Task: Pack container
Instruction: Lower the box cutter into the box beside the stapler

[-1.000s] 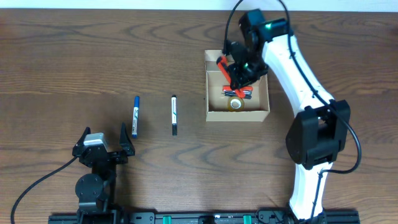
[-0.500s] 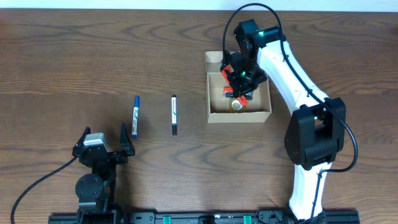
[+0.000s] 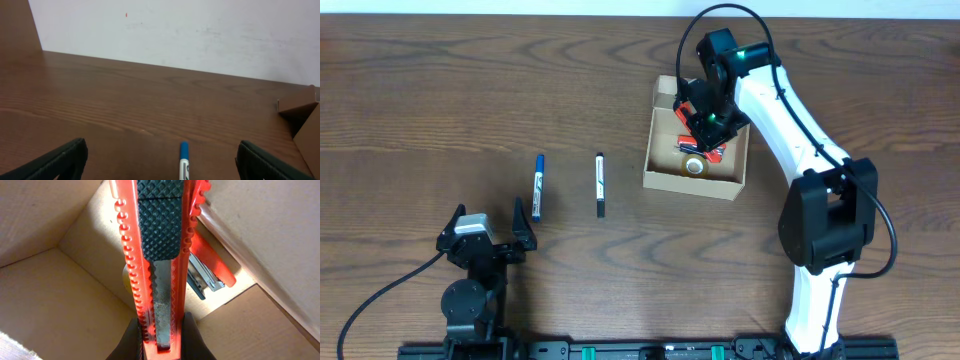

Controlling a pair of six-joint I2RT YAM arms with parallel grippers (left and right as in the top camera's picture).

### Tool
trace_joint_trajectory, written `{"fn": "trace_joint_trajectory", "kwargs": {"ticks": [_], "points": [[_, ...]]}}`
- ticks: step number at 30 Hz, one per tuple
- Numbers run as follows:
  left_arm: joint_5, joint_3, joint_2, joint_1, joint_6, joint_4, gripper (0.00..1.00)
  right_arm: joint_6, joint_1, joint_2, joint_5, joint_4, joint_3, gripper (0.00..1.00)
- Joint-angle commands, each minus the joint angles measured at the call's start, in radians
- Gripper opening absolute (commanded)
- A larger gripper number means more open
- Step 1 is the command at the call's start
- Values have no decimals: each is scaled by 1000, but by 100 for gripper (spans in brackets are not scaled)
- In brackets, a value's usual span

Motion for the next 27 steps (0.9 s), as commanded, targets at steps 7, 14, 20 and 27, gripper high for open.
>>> {"fn": "trace_joint_trajectory", "kwargs": {"ticks": [7,14,20,27], "points": [[-14,-15,-6,3,-11,-48,95,-79,5,-102,-44,-40,-6,1],[-14,-15,-6,3,-11,-48,95,-126,6,-120,-80,-81,-6,1],[-14,-15,-6,3,-11,-48,95,-283,0,-120,-83,-140,-6,1],[-14,-15,-6,3,-11,-48,95,-394,-48,-113,-81,-102,-6,1]]}}
